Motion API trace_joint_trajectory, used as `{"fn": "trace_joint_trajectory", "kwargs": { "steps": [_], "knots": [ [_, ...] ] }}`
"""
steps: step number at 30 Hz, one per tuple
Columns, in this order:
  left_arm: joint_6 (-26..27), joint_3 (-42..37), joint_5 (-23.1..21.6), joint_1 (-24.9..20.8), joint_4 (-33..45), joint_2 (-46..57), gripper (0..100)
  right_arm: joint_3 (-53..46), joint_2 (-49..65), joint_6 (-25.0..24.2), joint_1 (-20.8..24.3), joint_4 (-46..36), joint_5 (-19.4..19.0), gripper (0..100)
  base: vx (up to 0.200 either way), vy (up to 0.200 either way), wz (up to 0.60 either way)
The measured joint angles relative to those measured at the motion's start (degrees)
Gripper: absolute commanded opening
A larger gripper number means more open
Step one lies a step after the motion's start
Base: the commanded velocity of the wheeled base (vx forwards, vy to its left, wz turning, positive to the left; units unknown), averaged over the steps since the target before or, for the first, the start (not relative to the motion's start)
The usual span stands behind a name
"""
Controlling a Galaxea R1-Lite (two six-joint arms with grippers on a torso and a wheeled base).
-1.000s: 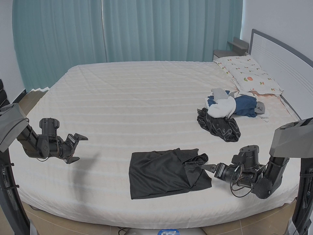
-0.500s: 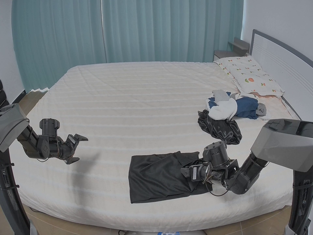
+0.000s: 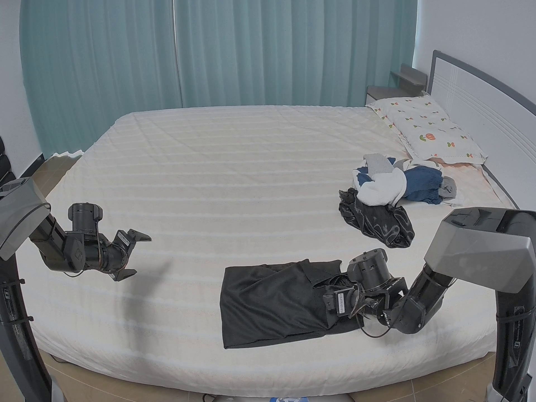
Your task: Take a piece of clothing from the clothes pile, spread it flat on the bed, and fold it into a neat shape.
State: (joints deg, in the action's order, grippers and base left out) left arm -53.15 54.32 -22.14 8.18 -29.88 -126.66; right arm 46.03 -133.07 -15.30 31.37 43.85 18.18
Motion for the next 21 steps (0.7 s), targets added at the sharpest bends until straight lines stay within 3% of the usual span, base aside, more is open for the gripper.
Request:
{"fn": "trace_joint_trajectory", "kwargs": {
  "steps": [21],
  "knots": [
    [0.00,-0.11,0.09,-0.22,0.02,-0.10,100,-18.62,9.67,-3.66,-8.91,0.95,-3.23,100,0.000,0.000,0.00]
  ]
}}
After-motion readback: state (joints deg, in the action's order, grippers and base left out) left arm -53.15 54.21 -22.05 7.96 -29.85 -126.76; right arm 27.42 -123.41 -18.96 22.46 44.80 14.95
